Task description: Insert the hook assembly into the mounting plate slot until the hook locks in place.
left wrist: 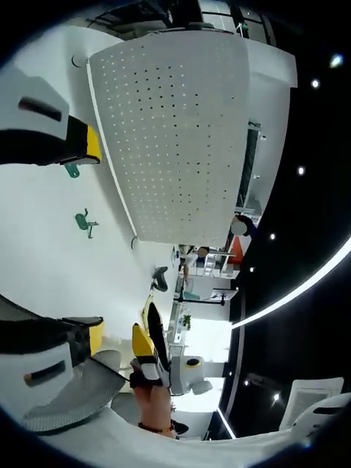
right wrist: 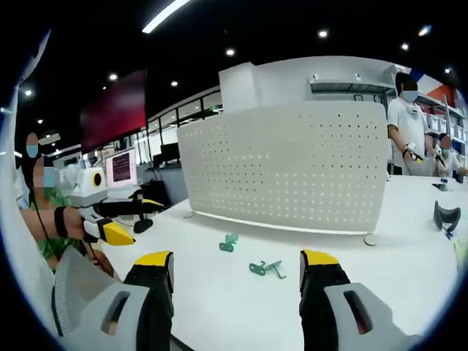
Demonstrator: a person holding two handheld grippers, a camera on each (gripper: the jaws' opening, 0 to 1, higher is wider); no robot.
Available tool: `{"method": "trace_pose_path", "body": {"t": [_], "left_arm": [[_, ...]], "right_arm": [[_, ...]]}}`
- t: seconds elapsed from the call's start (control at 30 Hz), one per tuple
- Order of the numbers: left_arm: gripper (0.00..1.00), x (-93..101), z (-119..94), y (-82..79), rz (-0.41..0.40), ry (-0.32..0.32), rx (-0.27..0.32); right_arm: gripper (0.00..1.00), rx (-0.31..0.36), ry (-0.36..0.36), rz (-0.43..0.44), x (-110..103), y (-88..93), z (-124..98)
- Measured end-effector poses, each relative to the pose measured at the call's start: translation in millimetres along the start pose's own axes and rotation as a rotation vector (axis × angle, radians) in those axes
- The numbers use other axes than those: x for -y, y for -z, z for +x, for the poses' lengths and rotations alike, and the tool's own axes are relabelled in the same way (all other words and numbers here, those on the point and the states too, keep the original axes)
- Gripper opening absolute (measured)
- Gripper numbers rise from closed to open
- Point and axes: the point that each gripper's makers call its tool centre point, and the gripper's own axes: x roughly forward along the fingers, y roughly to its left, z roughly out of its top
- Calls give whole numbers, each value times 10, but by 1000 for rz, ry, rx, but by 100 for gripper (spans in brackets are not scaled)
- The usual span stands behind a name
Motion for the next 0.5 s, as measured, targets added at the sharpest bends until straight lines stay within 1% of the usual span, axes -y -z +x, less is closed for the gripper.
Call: {"method": "trace_pose_path", "body": {"t": [0.13,0.17,0.33,0.37,0.5], "left_arm": [[87,53,50,49,-16,9,-5],[87,82,70,66,-5,12,-9],[86,161,171,162,3,28,-47],[86,188,195,188,4,36,-62],[85,230,264,209,0,56,-72]], "right_arm": [[71,-3,-10,-10,-29,13,-24],[71,-2,-12,-11,-30,14,-23],[71,-1,-13,-10,-15,9,-32],[71,1,-13,-12,-9,3,-37],[71,5,-8,-9,30,4,-59]]}}
